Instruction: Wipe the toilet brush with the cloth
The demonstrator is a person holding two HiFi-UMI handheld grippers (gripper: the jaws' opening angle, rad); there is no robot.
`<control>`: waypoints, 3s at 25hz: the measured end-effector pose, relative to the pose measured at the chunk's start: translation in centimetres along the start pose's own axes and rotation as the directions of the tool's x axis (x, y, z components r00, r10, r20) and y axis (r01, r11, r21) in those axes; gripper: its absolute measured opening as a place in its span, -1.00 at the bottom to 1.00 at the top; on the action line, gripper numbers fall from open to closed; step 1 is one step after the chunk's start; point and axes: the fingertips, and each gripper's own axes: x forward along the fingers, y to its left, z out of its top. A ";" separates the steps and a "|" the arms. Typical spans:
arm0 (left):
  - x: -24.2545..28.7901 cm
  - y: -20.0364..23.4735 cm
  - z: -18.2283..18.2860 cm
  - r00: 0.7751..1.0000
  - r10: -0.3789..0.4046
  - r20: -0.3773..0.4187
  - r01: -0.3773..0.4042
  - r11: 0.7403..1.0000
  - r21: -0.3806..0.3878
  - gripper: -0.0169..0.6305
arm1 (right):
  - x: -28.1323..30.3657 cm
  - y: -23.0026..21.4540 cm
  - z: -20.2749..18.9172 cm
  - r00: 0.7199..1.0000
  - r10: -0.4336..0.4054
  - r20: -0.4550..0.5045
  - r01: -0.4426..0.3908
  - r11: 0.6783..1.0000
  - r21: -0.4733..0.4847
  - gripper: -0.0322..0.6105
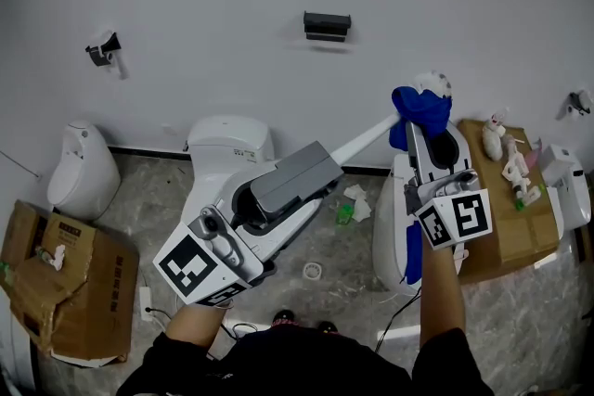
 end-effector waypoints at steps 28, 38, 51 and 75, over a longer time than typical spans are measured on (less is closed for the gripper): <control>0.2 0.6 -1.1 1.000 0.022 -0.002 -0.022 1.000 0.002 -0.37 | -3.0 1.4 4.6 0.997 0.033 0.073 -0.034 0.999 0.006 -0.64; 0.1 0.5 -1.6 1.000 -0.009 -0.005 0.009 1.000 -0.025 -0.37 | -1.0 6.8 10.4 0.967 0.171 0.191 -0.170 0.985 -0.021 -0.64; 0.1 0.4 -2.0 0.999 -0.026 -0.024 0.025 0.999 -0.039 -0.37 | 0.8 11.8 10.0 0.936 0.276 0.220 -0.293 0.955 0.047 -0.64; -0.1 0.3 -1.2 1.000 -0.020 -0.001 0.020 0.999 -0.040 -0.37 | 1.2 12.7 5.9 0.947 0.304 0.107 -0.313 0.946 0.083 -0.64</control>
